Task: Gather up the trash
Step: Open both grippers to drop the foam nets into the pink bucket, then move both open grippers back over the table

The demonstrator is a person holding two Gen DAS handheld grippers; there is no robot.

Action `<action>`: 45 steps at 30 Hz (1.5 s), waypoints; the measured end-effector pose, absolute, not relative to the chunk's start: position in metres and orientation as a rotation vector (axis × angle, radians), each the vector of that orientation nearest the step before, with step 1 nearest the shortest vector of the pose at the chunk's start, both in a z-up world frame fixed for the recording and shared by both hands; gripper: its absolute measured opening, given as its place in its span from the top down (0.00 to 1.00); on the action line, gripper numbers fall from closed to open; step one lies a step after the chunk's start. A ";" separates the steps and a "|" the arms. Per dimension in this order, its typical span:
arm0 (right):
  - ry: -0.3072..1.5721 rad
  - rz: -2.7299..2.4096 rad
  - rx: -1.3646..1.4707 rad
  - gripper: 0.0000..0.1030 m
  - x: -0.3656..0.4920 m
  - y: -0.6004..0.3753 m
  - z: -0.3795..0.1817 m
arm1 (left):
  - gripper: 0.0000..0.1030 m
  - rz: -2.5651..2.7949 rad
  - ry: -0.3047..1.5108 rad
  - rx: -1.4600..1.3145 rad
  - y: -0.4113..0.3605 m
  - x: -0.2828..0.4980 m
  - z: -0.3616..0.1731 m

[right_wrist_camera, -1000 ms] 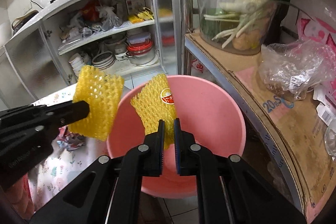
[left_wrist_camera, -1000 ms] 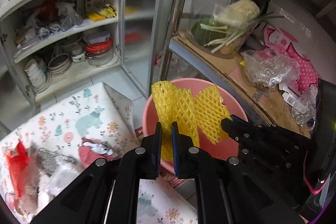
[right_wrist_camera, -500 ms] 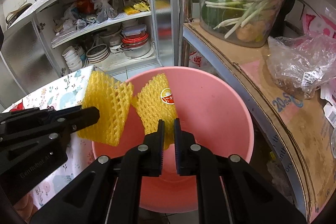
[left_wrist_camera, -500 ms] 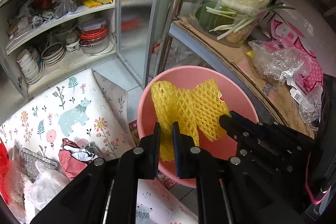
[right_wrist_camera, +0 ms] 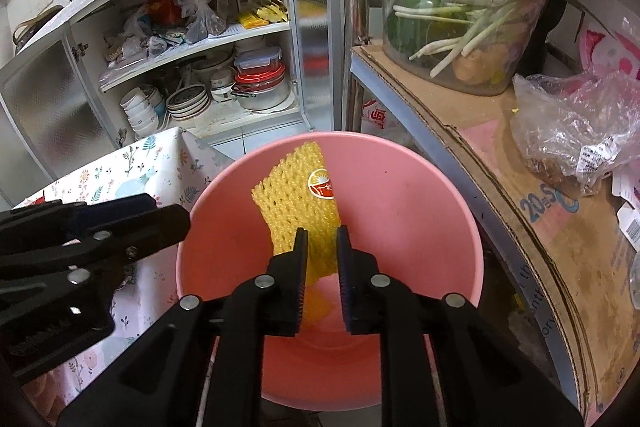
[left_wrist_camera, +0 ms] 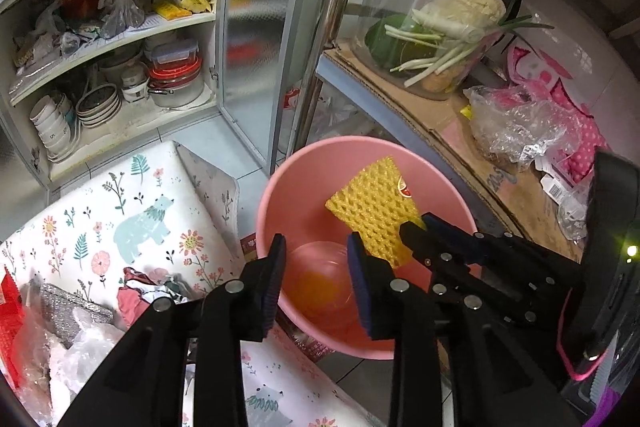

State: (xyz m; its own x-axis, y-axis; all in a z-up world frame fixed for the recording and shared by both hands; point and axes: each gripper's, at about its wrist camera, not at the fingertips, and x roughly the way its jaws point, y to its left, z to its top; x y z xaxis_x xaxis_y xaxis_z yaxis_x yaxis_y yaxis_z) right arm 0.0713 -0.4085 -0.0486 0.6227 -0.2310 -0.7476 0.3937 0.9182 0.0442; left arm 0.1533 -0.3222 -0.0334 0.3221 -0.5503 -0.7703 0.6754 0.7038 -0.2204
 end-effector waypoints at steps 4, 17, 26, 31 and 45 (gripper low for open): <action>0.817 -0.361 0.207 0.78 0.071 -0.408 -0.044 | 0.70 -0.807 0.932 0.142 -0.317 0.150 -0.025; 0.761 -0.378 0.131 0.73 0.060 -0.382 -0.023 | 0.69 -0.773 0.883 0.117 -0.275 0.132 -0.001; 0.719 -0.370 0.099 0.73 0.042 -0.344 0.000 | 0.66 -0.723 0.837 0.089 -0.229 0.113 0.020; 0.700 -0.347 0.086 0.73 0.032 -0.322 0.011 | 0.65 -0.695 0.821 0.069 -0.202 0.099 0.029; 0.693 -0.307 0.046 0.73 0.017 -0.278 0.021 | 0.64 -0.628 0.794 0.055 -0.149 0.064 0.038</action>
